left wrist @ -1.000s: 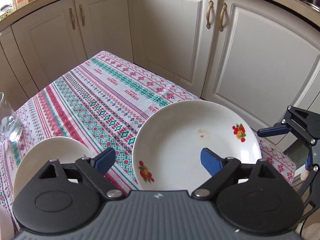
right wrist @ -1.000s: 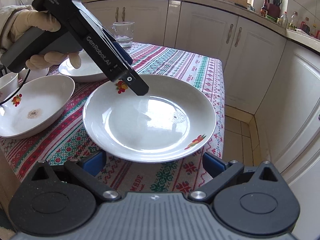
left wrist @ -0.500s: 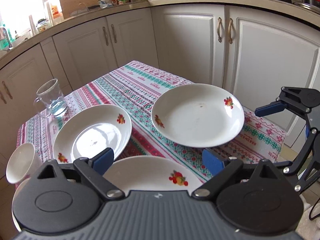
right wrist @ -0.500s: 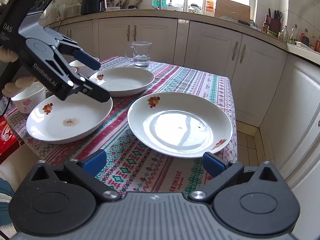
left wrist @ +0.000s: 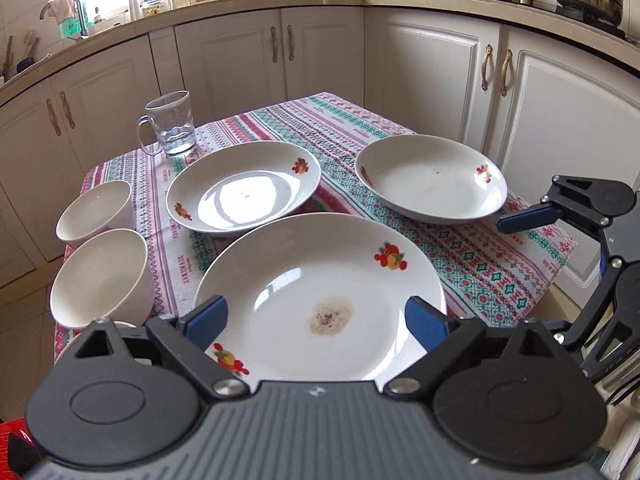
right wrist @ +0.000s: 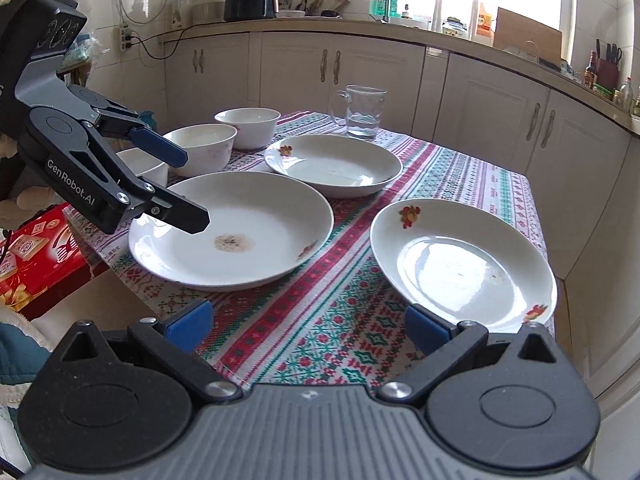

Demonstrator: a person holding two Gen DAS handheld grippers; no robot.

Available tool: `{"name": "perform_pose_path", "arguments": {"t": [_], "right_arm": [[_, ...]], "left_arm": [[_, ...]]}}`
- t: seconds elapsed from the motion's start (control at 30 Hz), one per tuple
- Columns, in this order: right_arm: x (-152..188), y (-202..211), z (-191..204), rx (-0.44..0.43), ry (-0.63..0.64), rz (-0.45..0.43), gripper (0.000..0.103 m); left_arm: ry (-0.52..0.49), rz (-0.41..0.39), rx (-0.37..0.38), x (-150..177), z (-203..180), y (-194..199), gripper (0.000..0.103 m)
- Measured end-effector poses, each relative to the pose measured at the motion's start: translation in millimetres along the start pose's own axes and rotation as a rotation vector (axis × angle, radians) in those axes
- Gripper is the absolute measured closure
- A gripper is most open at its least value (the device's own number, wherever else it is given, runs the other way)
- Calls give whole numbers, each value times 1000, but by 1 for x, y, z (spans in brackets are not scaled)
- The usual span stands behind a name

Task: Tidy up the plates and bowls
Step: 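Move the left gripper to the brown-stained white plate's rim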

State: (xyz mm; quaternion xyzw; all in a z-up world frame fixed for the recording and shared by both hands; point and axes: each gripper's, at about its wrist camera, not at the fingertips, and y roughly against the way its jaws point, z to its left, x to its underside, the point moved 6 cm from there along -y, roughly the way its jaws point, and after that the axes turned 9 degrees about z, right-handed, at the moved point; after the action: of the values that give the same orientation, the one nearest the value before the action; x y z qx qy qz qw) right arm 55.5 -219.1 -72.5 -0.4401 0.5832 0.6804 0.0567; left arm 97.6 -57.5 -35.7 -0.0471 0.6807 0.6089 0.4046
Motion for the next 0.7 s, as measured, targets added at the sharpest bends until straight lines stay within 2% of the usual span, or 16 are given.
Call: {"name": "perform_pose_path", "arguments": {"t": [0.37, 0.7], "right_arm": [[-9, -21, 26, -32, 56, 42, 0], [-7, -51, 36, -63, 64, 84, 0]], "left_arm": [[-2, 39, 44, 21, 12, 4, 8], [-39, 61, 49, 9, 23, -4, 8]]}}
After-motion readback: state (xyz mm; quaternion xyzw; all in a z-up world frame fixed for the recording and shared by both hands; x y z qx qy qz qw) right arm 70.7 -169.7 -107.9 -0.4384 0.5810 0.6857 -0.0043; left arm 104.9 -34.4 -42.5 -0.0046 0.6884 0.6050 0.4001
